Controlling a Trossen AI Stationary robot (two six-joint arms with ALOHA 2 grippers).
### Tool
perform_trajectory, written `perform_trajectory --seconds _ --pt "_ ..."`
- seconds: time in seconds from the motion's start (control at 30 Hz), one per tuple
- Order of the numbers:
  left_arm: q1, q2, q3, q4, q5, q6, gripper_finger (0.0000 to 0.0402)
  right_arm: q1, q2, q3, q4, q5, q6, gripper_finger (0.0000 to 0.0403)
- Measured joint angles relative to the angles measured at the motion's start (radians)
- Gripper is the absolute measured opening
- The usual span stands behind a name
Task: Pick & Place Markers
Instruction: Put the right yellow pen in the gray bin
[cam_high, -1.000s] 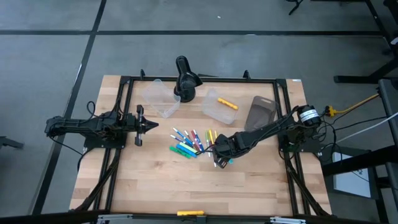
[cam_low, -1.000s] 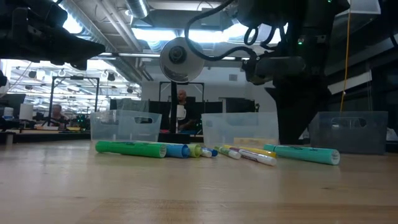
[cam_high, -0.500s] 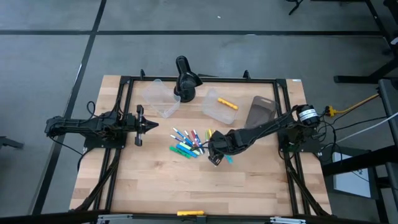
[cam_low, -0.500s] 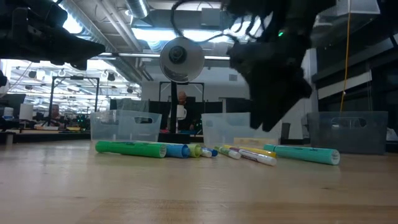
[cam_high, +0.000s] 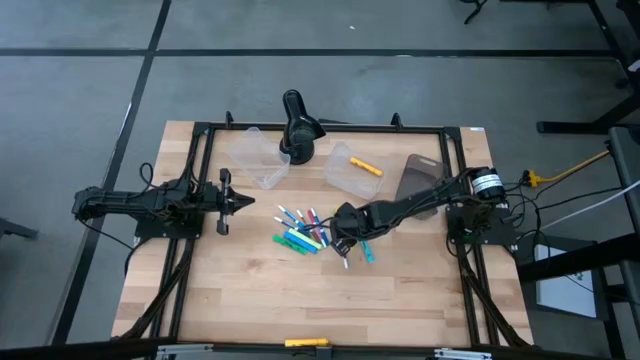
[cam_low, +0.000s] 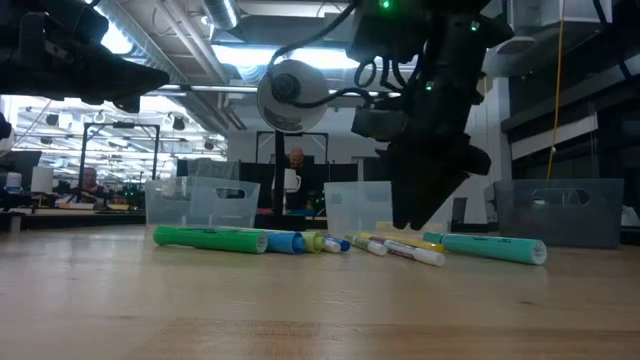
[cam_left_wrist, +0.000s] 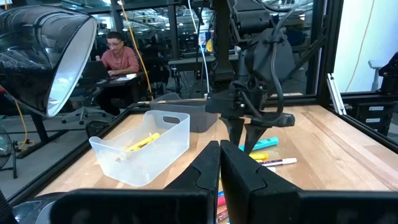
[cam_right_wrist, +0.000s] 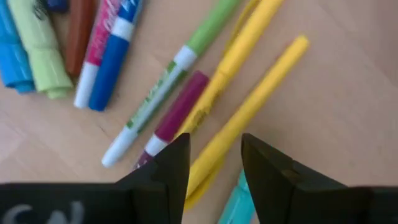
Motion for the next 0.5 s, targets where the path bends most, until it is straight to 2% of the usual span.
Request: perform_trajectory --seconds 0.17,0.5 --pt "0.000 0.000 0.000 0.000 0.000 0.000 0.0012 0.000 0.000 0.000 -0.024 -0.041 0.071 0.0131" --pt "0.000 0.000 0.000 0.000 0.000 0.000 0.0008 0.001 0.038 0.000 -0.018 -0.080 0.109 0.0130"
